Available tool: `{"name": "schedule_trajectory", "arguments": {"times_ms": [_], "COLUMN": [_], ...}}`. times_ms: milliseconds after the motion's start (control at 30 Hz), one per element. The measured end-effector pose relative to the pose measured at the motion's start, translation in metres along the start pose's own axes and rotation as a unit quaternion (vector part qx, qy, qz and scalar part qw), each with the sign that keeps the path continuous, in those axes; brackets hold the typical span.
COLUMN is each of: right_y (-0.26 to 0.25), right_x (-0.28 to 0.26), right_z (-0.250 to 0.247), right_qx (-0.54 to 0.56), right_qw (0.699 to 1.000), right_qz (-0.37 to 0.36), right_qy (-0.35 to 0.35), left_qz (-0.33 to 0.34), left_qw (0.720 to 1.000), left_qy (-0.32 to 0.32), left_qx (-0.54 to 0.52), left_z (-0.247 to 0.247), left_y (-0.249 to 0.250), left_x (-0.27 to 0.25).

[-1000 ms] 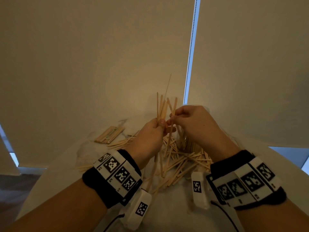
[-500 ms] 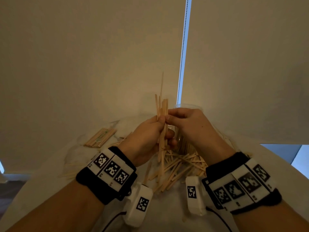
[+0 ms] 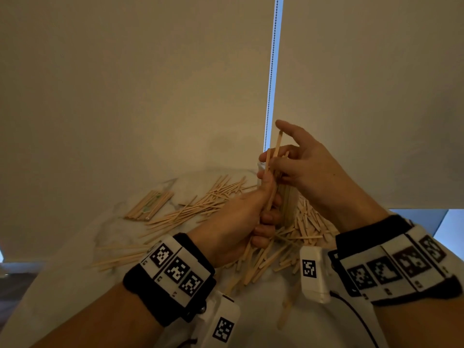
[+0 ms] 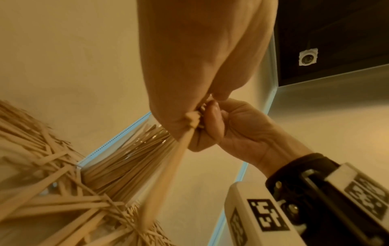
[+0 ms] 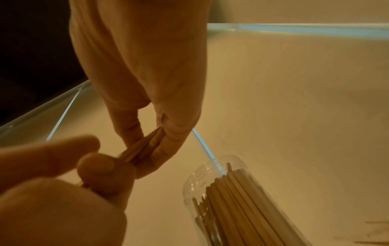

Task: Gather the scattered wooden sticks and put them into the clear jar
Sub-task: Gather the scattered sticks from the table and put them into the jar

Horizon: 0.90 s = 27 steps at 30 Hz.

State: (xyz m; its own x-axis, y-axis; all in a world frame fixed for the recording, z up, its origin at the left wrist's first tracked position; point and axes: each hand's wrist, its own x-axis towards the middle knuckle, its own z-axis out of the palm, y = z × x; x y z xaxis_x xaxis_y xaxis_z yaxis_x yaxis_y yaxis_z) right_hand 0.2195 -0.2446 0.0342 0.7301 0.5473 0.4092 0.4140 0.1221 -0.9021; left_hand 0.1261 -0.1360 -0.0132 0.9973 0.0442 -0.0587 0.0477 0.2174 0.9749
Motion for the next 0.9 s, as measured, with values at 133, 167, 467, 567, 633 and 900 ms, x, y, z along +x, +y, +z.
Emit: {"name": "schedule_trajectory", "arguments": {"times_ms": [133, 167, 467, 567, 633, 900], "right_y": [0.001, 0.001, 0.005, 0.0, 0.001, 0.009], "right_x": [0.0, 0.0, -0.004, -0.017, -0.024, -0.02], "right_z": [0.001, 0.002, 0.012, 0.018, 0.027, 0.04], "right_qx": [-0.036, -0.056, -0.269, -0.272, -0.18, -0.019], "right_qw": [0.999, 0.998, 0.959, 0.906, 0.885, 0.946], "right_qz": [0.004, 0.004, 0.066, 0.201, 0.256, 0.233], "right_qy": [-0.035, -0.042, -0.055, -0.254, -0.344, -0.223], "left_qz": [0.012, 0.016, 0.116, 0.185, 0.218, 0.181], "left_qw": [1.0, 1.0, 0.982, 0.946, 0.928, 0.959], "left_qy": [0.003, 0.001, 0.128, 0.213, 0.237, 0.191], "left_qx": [-0.012, -0.012, -0.076, -0.162, -0.19, -0.109], "left_z": [-0.006, -0.007, -0.019, -0.033, -0.039, -0.03], "left_y": [-0.003, -0.004, -0.001, 0.01, 0.015, 0.009], "left_x": [0.002, 0.002, 0.007, 0.012, 0.013, 0.004]}}
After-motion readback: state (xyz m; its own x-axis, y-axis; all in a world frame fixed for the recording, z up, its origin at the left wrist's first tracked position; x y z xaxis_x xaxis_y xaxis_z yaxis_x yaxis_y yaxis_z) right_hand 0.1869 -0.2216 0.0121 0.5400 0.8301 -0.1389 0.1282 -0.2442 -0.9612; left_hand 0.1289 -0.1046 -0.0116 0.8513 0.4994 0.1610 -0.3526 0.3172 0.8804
